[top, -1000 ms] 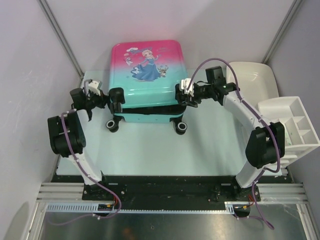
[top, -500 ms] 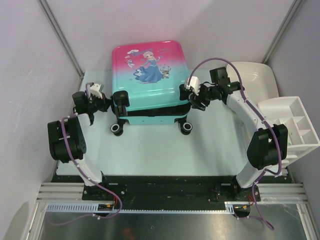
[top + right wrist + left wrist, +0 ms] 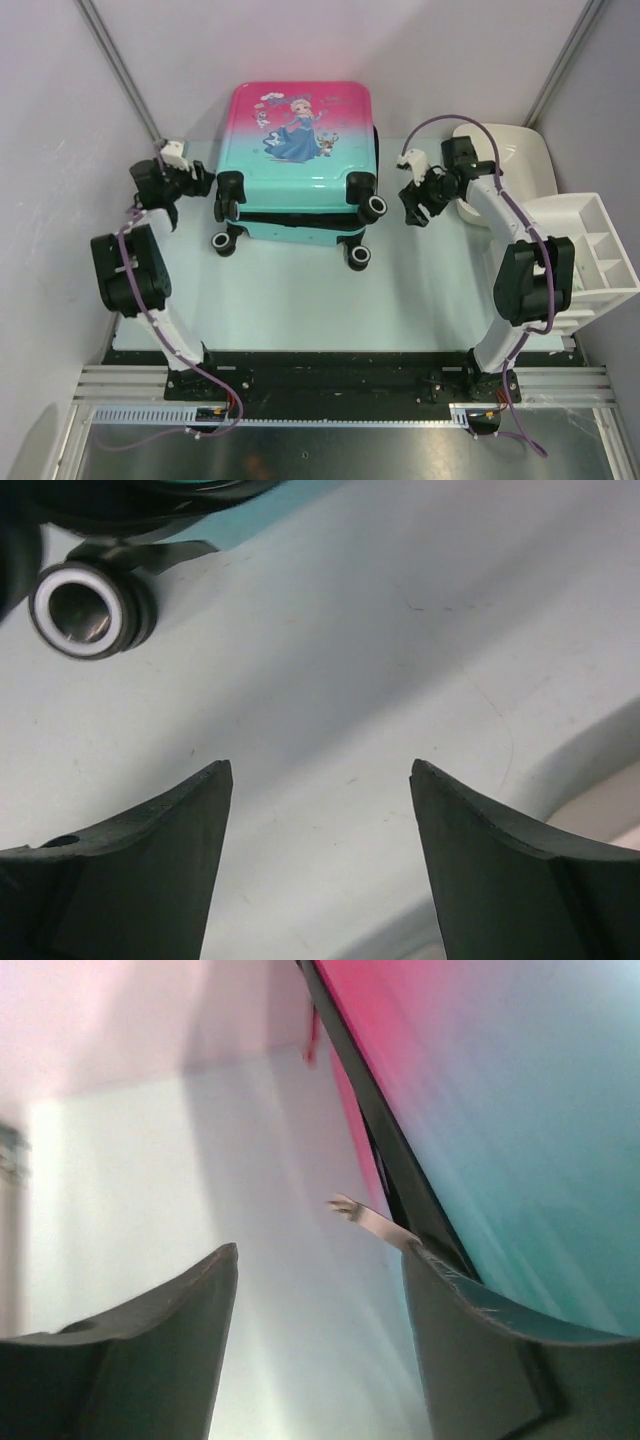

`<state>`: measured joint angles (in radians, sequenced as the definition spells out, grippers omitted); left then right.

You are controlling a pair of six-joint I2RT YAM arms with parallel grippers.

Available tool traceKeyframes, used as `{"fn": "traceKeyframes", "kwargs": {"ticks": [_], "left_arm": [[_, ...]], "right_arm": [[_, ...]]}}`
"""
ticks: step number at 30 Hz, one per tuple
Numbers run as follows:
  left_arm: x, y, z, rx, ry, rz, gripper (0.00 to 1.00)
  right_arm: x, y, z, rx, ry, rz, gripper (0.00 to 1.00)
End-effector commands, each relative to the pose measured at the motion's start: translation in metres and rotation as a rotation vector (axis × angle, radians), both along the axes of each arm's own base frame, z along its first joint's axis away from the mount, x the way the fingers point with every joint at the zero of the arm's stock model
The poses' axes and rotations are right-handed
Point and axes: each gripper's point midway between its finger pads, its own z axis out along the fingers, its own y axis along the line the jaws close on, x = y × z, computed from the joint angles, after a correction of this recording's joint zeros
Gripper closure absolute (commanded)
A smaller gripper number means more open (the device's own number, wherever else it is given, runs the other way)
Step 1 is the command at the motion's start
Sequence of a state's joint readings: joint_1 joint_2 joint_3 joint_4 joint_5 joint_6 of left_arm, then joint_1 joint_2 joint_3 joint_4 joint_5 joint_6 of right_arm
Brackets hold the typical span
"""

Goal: Open, take out, and arrange the luggage

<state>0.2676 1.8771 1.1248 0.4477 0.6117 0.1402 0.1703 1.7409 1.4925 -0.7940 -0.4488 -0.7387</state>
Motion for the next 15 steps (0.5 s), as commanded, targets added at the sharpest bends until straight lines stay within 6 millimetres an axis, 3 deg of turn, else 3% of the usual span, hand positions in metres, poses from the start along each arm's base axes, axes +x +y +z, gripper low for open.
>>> {"fn": "traceKeyframes", "kwargs": {"ticks": [1,3,6,7,9,10,15], "left_arm": [[-0.018,0.028,0.127,0.059,-0.247,0.086,0.11],[-0.036,0.031,0.147,0.097,-0.234,0.098,0.08],[-0.056,0.024,0.159,0.122,-0.165,0.079,0.05],[-0.066,0.019,0.173,0.121,-0.171,0.069,0.03],[-0.084,0.003,0.178,0.091,-0.126,0.032,0.01],[-0.097,-0.005,0.191,0.106,-0.144,0.017,0.0],[-0.129,-0.051,0.157,0.125,0.03,-0.014,0.0]], "right_arm": [[0.03,-0.005,0.036,0.119,-0.057,-0.2,0.24],[0.041,-0.002,0.039,0.176,-0.055,-0.257,0.24],[0.051,0.008,0.05,0.273,-0.038,-0.311,0.24],[0.05,0.011,0.054,0.297,-0.032,-0.315,0.24],[0.05,0.014,0.061,0.342,-0.019,-0.357,0.23],[0.048,0.014,0.07,0.363,-0.027,-0.372,0.23],[0.034,0.023,0.089,0.407,-0.026,-0.397,0.2]]}}
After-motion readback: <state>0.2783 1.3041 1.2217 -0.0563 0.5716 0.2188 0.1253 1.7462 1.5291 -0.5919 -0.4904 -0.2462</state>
